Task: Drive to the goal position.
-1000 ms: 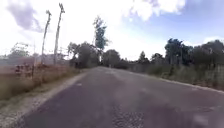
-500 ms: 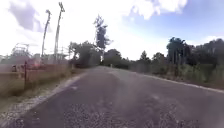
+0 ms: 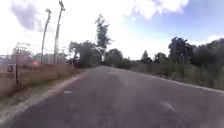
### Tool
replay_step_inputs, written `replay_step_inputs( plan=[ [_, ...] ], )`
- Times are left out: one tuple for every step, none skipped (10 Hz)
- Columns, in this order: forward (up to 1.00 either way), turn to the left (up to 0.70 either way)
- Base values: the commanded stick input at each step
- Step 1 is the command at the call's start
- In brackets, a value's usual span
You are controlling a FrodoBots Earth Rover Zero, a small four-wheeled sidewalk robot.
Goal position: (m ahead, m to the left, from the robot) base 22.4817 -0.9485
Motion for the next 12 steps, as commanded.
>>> replay_step_inputs(
  plan=[
    [1.0, 0.0],
    [1.0, 0.0],
    [1.0, 0.0],
    [1.0, 0.0],
    [1.0, 0.0],
    [1.0, 0.0],
    [1.0, 0.0],
    [1.0, 0.0],
    [1.0, 0.0],
    [1.0, 0.0],
    [1.0, 0.0],
    [1.0, 0.0]
  ],
)
